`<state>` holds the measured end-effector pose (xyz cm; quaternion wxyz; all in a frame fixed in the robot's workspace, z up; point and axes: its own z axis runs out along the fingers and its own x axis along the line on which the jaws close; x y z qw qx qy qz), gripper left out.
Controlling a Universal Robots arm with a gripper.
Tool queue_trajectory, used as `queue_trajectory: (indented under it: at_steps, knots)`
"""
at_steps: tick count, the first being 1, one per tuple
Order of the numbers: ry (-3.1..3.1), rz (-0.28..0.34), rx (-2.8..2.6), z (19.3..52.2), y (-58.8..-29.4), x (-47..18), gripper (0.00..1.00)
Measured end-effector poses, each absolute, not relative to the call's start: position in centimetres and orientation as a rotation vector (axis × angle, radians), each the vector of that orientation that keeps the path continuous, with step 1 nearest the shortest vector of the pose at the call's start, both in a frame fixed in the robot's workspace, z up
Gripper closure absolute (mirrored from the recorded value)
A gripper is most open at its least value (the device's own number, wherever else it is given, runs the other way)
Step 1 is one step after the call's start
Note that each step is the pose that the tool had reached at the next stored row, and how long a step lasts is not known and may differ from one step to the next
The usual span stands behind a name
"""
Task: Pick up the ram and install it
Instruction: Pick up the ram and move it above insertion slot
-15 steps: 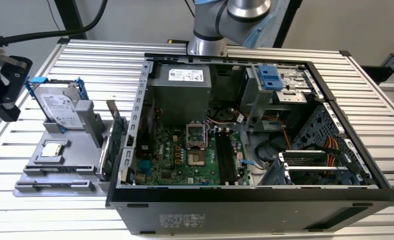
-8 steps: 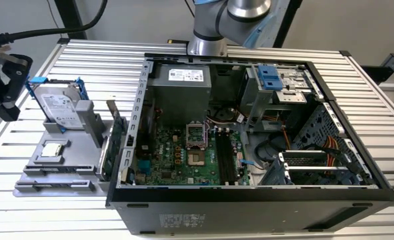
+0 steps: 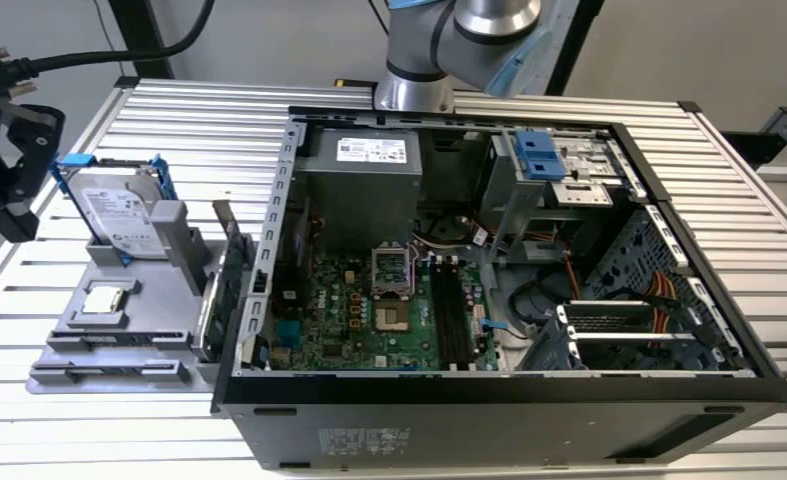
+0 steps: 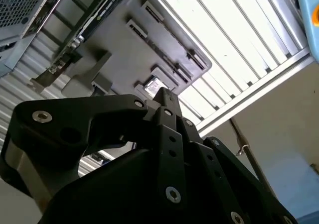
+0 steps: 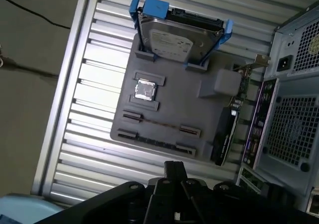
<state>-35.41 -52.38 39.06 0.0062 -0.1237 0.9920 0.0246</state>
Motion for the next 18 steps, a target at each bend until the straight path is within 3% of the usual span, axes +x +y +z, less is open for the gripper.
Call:
queue_trajectory:
  at_steps: [18]
  knots:
    - [3.059,0.077,-0.679,39.06,-52.25,-35.41,1.0]
